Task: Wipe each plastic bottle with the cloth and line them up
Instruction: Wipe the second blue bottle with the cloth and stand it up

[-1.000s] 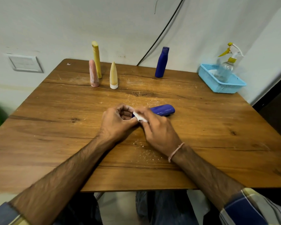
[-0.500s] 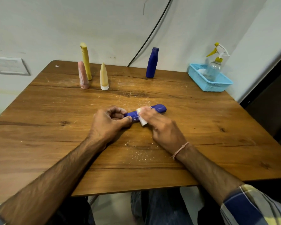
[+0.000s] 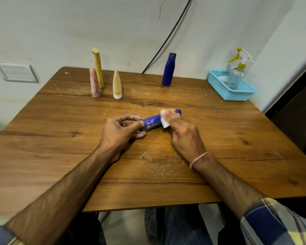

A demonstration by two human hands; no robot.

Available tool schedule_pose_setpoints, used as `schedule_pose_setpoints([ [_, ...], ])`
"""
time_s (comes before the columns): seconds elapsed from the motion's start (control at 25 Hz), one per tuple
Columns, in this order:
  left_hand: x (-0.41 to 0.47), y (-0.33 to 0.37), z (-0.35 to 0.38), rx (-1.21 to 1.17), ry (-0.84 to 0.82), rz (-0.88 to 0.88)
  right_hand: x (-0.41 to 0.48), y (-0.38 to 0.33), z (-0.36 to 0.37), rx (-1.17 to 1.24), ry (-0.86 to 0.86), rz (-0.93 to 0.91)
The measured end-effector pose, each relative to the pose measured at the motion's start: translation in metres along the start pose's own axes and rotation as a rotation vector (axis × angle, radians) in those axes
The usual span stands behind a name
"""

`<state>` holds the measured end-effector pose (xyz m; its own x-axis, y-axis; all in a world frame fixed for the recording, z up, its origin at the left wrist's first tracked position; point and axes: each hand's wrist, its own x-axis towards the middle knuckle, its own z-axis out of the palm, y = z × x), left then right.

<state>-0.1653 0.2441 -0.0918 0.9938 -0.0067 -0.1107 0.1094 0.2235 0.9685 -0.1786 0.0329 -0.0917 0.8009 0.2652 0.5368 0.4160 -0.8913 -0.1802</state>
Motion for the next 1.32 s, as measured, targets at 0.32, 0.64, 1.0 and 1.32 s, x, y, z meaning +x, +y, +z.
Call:
schedule_pose_setpoints([
  [0.32, 0.001, 0.006, -0.002, -0.064, 0.005, -0.083, 0.008, -0.020, 0.015, 0.054, -0.059, -0.227],
  [0.64, 0.003, 0.009, -0.003, -0.071, -0.013, -0.122, 0.000, -0.027, 0.019, 0.111, -0.057, -0.316],
  [1.0, 0.003, 0.018, -0.004, -0.062, -0.023, -0.226, 0.008, -0.021, 0.018, 0.155, -0.032, -0.190],
  [1.32, 0.006, 0.023, 0.003, -0.055, 0.028, -0.281, 0.013, -0.033, 0.020, 0.216, -0.005, -0.098],
])
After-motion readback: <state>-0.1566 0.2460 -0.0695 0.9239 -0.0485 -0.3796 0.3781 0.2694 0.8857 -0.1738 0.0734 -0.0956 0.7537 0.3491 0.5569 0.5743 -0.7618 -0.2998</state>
